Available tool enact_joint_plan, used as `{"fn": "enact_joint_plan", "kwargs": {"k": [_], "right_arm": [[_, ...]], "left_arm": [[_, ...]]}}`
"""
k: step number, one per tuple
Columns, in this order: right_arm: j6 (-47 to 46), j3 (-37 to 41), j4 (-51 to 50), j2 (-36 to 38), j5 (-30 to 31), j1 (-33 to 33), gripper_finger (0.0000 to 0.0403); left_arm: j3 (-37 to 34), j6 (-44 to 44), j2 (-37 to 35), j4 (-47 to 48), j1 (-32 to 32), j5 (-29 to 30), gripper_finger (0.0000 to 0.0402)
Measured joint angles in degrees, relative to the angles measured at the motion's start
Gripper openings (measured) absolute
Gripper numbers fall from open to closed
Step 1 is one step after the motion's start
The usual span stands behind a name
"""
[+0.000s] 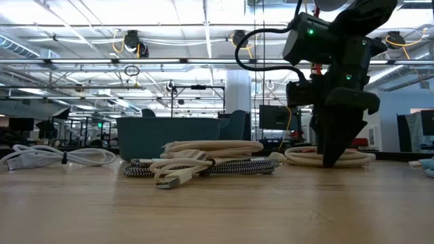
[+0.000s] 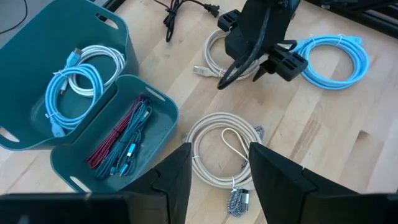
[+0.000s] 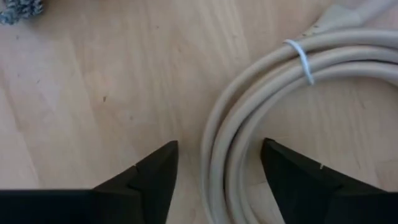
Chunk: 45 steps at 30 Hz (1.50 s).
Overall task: Pick & Place USB Port
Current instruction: Put the top brown HDMI cable into the top blue bin
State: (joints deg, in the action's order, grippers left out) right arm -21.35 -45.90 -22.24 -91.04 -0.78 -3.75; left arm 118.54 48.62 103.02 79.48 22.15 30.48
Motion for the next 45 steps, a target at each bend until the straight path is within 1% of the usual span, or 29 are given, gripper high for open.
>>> {"fn": "enact_joint_plan", "kwargs": {"k": [3, 5, 7, 8, 11, 14, 18, 21, 25, 28, 30, 32, 35, 38, 41, 43, 44, 45], "right_arm": [[-2.42, -0.01, -1.18, -1.77, 0.25, 0.02, 0.0173], [-4.7, 0.05, -1.8, -2.52, 0.42, 0.07, 0.0124], [-6.82, 0.05, -1.9, -2.59, 0.44, 0.11, 0.0062], [-8.15, 0.05, -1.51, -2.61, -0.15, 0.11, 0.0038], [-12.4, 0.05, -0.45, -1.11, -1.44, 0.0, 0.0036], [-17.39, 0.46, 0.35, 2.96, -3.11, -0.02, 0.0036], [-24.02, -0.28, 4.25, 10.95, -3.09, 0.0, 0.0028], [-26.5, -0.43, 9.31, 18.15, -2.84, -0.17, 0.0027], [-29.97, -0.43, 21.02, 26.83, -2.49, -0.22, 0.0027], [-30.94, -0.54, 30.2, 31.64, -2.45, -0.22, 0.0027], [-31.69, -0.54, 35.47, 33.53, -2.41, -0.22, 0.0027], [-32.47, -0.54, 40.8, 34.48, -2.93, -0.22, 0.0027], [-33.47, -0.54, 50.21, 34.15, -6.76, -0.2, 0.0027], [-35.3, -0.52, 63.18, 31.94, -11.57, -0.24, 0.0027], [-36.77, -0.54, 78.65, 29.39, -14.16, -0.86, 0.0027], [-37.43, -0.54, 86.55, 28.08, -15.1, -1.31, 0.0027], [-37.54, -0.54, 89.07, 27.56, -15.86, -1.53, 0.0027], [-37.51, -0.54, 90.93, 27.22, -16.34, -1.69, 0.0027]], "left_arm": [[0.0, 0.15, 0.0, 0.04, 0.09, 0.02, 0.0163], [0.0, 0.19, 0.0, 0.04, 0.09, 0.21, 0.0163], [0.0, 0.56, 0.0, 0.02, 0.07, 0.88, 0.0161], [0.0, 0.79, 0.0, 0.02, 0.07, 1.09, 0.0157], [0.0, 1.47, 0.0, 0.02, 0.07, 1.85, 0.0136], [0.0, 2.02, 0.0, 0.04, 0.07, 3.07, 0.0106], [0.0, 2.47, 0.0, 0.37, 0.07, 4.75, 0.0068], [0.0, 2.98, 0.0, 0.82, 0.07, 5.62, 0.0044], [0.0, 4.18, 0.0, 2.43, 0.05, 8.22, 0.001], [0.0, 7.01, -1.09, 5.29, -0.02, 11.45, 0.0006], [0.04, 8.94, -2.65, 7.0, -0.41, 13.83, 0.0012], [0.02, 9.1, -4.27, 7.57, -0.84, 15.26, 0.0012], [0.04, 4.99, -6.39, 5.01, -2.08, 16.2, 0.0003], [0.04, -4.0, -8.07, -0.48, -3.5, 13.83, 0.0007], [0.04, -14.5, -9.43, -7.78, -5.04, 8.29, 0.0006], [0.04, -22.47, -9.93, -13.87, -6.08, 2.6, 0.0003], [0.02, -26.39, -10.25, -16.85, -6.67, -1.27, 0.0003], [0.0, -30.45, -10.5, -20.19, -7.37, -6.47, 0.0005]]}}
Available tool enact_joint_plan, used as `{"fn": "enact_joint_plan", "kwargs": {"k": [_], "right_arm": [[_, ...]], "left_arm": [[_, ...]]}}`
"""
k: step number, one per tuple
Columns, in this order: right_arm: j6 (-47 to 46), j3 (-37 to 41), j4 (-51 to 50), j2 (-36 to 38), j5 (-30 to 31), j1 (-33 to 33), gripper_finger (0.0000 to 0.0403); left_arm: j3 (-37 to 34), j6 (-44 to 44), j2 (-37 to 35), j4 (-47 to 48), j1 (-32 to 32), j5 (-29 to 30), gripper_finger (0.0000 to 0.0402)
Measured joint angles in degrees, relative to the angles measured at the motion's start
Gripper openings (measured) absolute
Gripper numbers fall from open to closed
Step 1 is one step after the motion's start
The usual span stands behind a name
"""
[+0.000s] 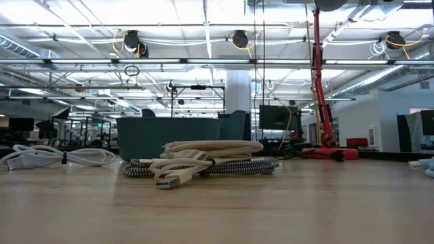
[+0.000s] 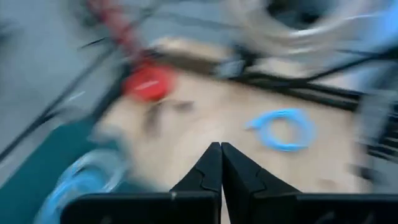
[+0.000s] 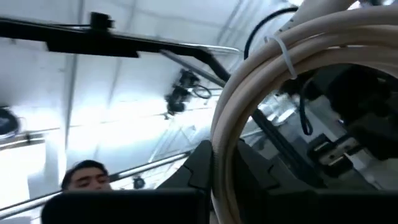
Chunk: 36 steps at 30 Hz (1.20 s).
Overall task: Pick & Place USB Port
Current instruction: Put the top brown HDMI cable into the top blue bin
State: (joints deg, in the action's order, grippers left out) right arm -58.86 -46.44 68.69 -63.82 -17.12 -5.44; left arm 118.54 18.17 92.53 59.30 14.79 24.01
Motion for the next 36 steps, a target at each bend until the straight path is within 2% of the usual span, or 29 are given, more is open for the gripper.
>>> {"fn": "enact_joint_plan", "kwargs": {"k": [3, 5, 6, 8, 14, 17, 21, 26, 30, 33, 36], "right_arm": [[1.13, 0.0, 1.99, -0.32, -1.21, -1.02, 0.0027], [2.54, 0.0, 2.59, -0.31, -1.21, -1.84, 0.0027], [2.94, 0.0, 3.11, -0.32, -1.25, -2.2, 0.0027], [4.44, 0.0, 5.0, -0.36, -1.15, -3.16, 0.0027], [10.45, -3.49, 7.74, -0.32, -2.69, -6.9, 0.0027], [13.78, -6.94, 5.65, -0.31, -4.73, -9.1, 0.0027], [19.1, -12.46, -1.02, -0.3, -7.84, -12.03, 0.0027], [24.77, -17.94, -12.07, -0.28, -8.71, -14.22, 0.0027], [26.04, -18.91, -14.89, -0.3, -8.43, -14.57, 0.0027], [26.0, -18.84, -14.8, -0.3, -7.36, -14.57, 0.0027], [26.0, -18.82, -14.77, -0.43, -6.86, -14.57, 0.0027]], "left_arm": [[0.0, -9.47, -0.24, -13.63, -3.06, -20.68, 0.0004], [0.0, -11.04, 0.3, -21.26, -5.71, -34.2, 0.0002], [0.04, -10.72, 1.0, -24.97, -7.1, -39.02, 0.0003], [0.04, -9.4, 1.67, -27.9, -9.56, -44.17, 0.0007], [-0.09, -8.43, 4.65, -30.02, -15.3, -50.42, 0.0002], [-0.07, -6.41, 6.79, -35.78, -17.87, -54.65, 0.0008], [-0.09, 0.09, 10.16, -51.35, -20.83, -62.73, 0.0023], [-0.02, 15.96, 15.38, -73.07, -23.09, -71.24, 0.0037], [-0.07, 28.69, 19.12, -86.33, -23.22, -73.15, 0.0069], [-0.07, 31.72, 19.79, -90.96, -22.97, -75.01, 0.0108], [-0.04, 30.92, 19.63, -90.16, -22.95, -74.93, 0.0154]]}}
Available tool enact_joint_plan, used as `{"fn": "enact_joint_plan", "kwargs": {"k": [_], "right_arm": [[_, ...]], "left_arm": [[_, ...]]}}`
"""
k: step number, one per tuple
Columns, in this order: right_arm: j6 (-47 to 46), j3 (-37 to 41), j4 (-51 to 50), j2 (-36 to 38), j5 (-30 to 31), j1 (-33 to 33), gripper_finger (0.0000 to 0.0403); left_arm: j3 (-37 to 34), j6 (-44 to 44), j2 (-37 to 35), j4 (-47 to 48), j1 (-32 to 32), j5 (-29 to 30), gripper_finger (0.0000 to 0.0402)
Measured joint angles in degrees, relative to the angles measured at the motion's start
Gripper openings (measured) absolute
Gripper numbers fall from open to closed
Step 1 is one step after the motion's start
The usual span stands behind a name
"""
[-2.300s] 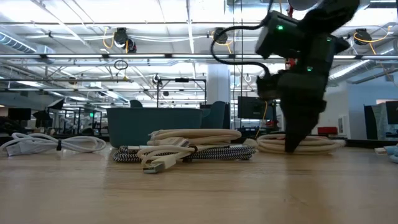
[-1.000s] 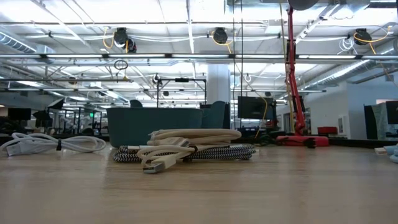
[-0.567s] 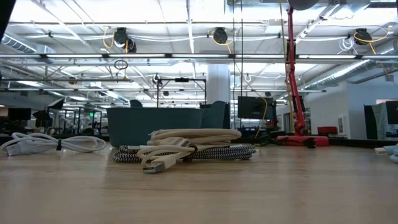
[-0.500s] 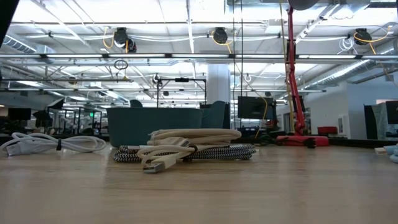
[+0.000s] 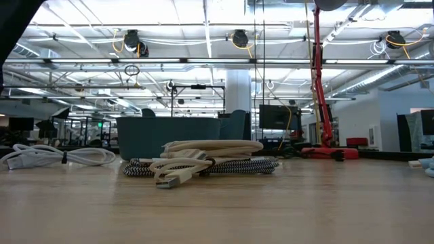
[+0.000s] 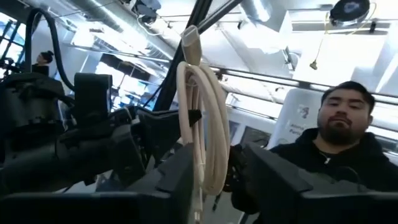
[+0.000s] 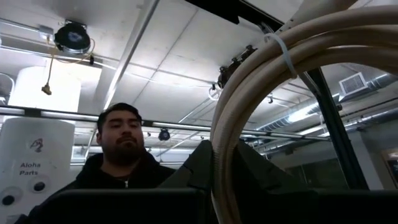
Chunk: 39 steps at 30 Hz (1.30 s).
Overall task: Pick & Place USB Port
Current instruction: Put the top brown HDMI cable into the top blue bin
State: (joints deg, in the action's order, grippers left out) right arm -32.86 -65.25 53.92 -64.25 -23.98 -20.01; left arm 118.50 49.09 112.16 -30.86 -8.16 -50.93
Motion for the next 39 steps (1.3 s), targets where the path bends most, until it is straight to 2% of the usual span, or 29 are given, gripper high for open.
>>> {"fn": "enact_joint_plan", "kwargs": {"k": [5, 9, 15, 21, 30, 35, 39], "right_arm": [[-0.3, 0.02, 0.96, -1.37, 0.51, 0.0, 0.0027], [-1.36, 0.04, 1.85, -2.89, 1.28, 0.02, 0.0027], [-2.05, 0.07, 3.35, -4.13, 1.39, 0.24, 0.0027], [-2.16, 0.07, 3.68, -3.96, 1.35, 0.55, 0.0027], [-1.77, 0.07, 2.77, -3.85, 1.88, 0.55, 0.0027], [-0.22, 0.07, -3.9, -3.86, 6.27, 0.55, 0.0027], [1.89, 0.07, -9.81, -3.93, 12.04, 0.55, 0.0027]], "left_arm": [[0.0, -0.94, 0.07, 1.86, -0.23, -0.05, 0.0225], [0.0, -3.67, 0.05, 7.54, -0.94, 0.18, 0.0254], [0.0, -4.99, 0.04, 8.11, -0.3, -0.39, 0.0243], [0.0, -4.88, 0.07, 8.06, 2.43, -4.49, 0.0229], [0.0, -2.44, 0.0, 4.05, 5.65, -2.44, 0.0228], [0.0, -2.16, -0.15, 3.89, 6.09, -0.12, 0.0228], [0.0, -2.03, -0.22, 6.53, 6.1, 0.83, 0.0228]]}}
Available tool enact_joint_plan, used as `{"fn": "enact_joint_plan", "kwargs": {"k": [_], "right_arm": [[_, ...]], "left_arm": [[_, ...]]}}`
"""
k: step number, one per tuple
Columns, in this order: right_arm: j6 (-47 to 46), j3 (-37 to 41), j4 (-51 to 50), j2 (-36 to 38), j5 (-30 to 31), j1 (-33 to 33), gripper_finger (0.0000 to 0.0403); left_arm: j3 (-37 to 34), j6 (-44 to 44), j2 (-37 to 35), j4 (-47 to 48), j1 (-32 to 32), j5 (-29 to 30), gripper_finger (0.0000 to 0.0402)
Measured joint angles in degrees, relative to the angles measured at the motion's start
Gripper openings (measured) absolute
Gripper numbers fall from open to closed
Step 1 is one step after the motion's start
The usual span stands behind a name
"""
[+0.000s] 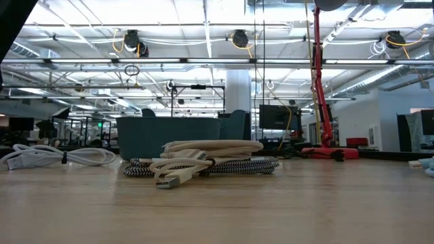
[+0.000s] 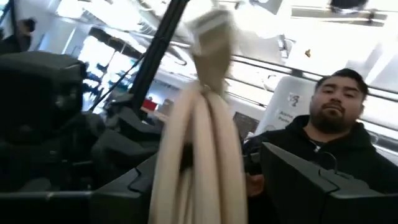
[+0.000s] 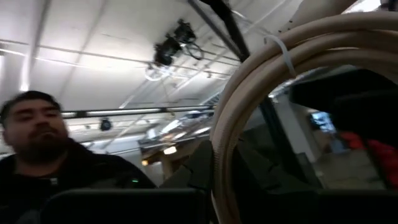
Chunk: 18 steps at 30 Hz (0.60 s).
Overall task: Pick & Place USB Port
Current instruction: Put the top brown HDMI cable into the top blue bin
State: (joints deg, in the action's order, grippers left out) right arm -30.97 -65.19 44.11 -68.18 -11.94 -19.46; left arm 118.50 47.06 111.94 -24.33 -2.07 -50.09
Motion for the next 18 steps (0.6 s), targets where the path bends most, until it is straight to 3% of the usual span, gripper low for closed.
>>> {"fn": "enact_joint_plan", "kwargs": {"k": [5, 9, 13, 16, 18], "right_arm": [[2.78, 0.04, -2.91, 0.34, 6.31, -0.57, 0.0027], [3.64, 0.04, -4.34, 0.24, 8.27, -0.55, 0.0027], [4.11, 0.04, -4.54, 0.3, 9.72, -0.55, 0.0027], [4.47, 0.04, -4.88, 0.3, 10.52, -0.55, 0.0027], [4.98, 0.04, -5.55, 0.3, 11.51, -0.52, 0.0027]], "left_arm": [[0.0, -3.23, -1.44, 10.84, -0.74, 4.16, 0.0227], [0.0, -11.56, -4.62, 26.42, -0.83, 9.51, 0.0227], [0.0, -19.74, -8.65, 41.61, -0.3, 22.96, 0.0227], [0.0, -22.94, -11.47, 47.77, 0.43, 34.32, 0.0227], [0.0, -24.28, -12.47, 49.37, 1.15, 38.84, 0.0224]]}}
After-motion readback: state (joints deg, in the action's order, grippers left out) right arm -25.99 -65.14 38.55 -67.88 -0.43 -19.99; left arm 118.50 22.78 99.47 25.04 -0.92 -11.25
